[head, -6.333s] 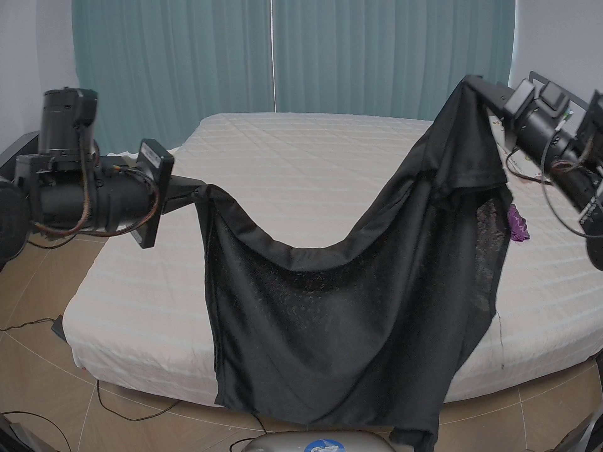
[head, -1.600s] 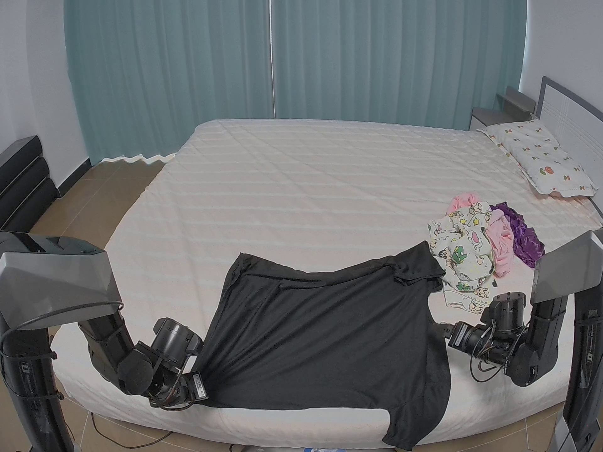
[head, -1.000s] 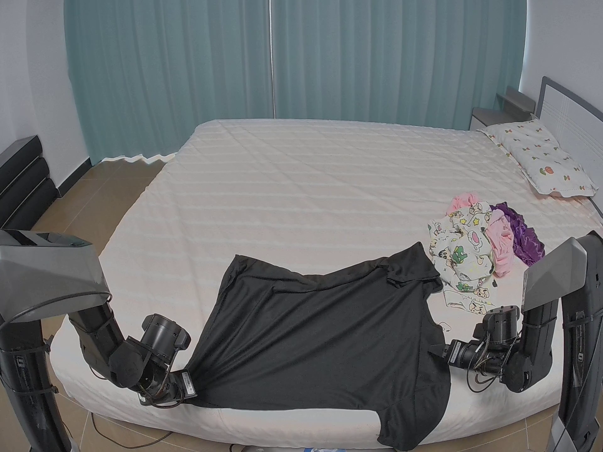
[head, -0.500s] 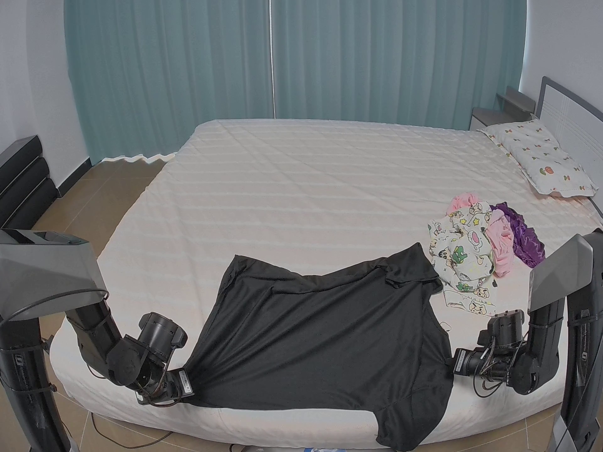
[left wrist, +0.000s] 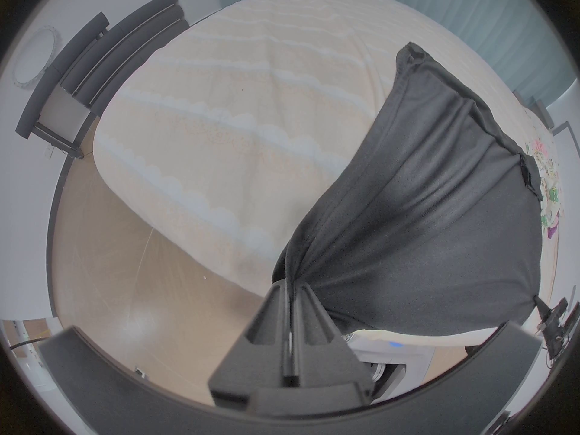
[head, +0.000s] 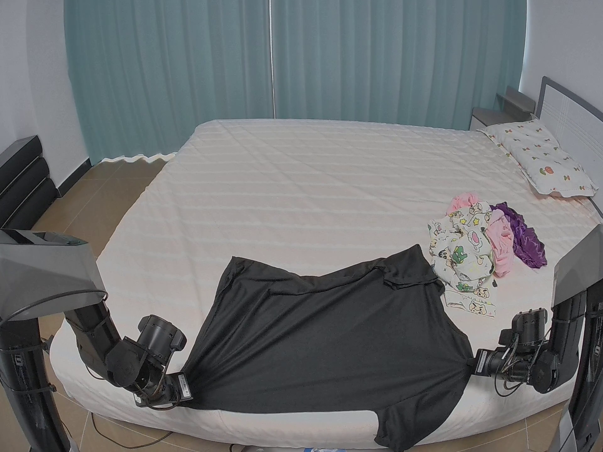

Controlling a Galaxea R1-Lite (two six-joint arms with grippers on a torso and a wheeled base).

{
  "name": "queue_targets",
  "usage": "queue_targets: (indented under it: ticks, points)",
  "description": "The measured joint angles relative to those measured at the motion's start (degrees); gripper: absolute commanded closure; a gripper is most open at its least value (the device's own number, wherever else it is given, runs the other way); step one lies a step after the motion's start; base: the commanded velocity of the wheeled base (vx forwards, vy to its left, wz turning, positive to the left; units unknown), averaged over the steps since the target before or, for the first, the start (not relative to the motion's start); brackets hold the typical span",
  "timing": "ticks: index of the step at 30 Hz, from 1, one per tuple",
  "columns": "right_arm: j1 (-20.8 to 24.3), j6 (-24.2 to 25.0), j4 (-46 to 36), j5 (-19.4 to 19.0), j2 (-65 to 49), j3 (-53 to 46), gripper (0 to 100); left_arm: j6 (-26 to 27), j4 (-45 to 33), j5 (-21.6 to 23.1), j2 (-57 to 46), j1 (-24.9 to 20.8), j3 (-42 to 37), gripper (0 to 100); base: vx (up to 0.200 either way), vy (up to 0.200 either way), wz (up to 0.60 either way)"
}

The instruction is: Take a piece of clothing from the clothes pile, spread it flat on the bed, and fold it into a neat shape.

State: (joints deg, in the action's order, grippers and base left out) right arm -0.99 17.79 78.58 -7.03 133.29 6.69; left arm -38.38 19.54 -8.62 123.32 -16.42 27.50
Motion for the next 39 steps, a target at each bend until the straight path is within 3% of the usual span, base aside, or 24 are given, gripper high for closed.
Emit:
queue_targets:
  ticks: [7, 23, 24, 26, 27, 34, 39]
  points:
    - [-3.96, -3.51, 0.11, -0.87, -1.01, -0.80, 100, 0.83, -3.21, 0.63, -1.13, -0.33, 0.02, 100, 0.000, 0.000, 0.00]
    - [-5.73, -7.41, -0.55, -1.83, 1.22, 0.63, 100, 2.44, -7.72, 0.72, -1.57, -1.60, -0.02, 100, 0.000, 0.000, 0.00]
    - [-5.77, -7.42, -0.55, -1.85, 1.50, 0.79, 100, 2.44, -7.67, 0.72, -1.55, -1.62, 0.02, 0, 0.000, 0.000, 0.00]
    - [-5.84, -7.42, -0.55, -1.83, 1.99, 0.83, 100, 2.39, -7.47, 0.88, -1.46, -1.66, 0.26, 0, 0.000, 0.000, 0.00]
    - [-5.84, -7.42, -0.55, -1.83, 2.21, 0.91, 0, 2.36, -7.40, 0.94, -1.44, -1.66, 0.30, 0, 0.000, 0.000, 0.00]
    - [-5.88, -6.51, 0.33, -3.55, 1.90, 1.29, 0, 2.04, -7.29, 1.58, -1.46, -1.60, 0.89, 0, 0.000, 0.000, 0.00]
    - [-5.81, -2.41, 0.33, -4.16, -1.65, 2.47, 0, 1.93, -7.14, 3.01, -2.76, -0.41, 1.60, 0, 0.000, 0.000, 0.00]
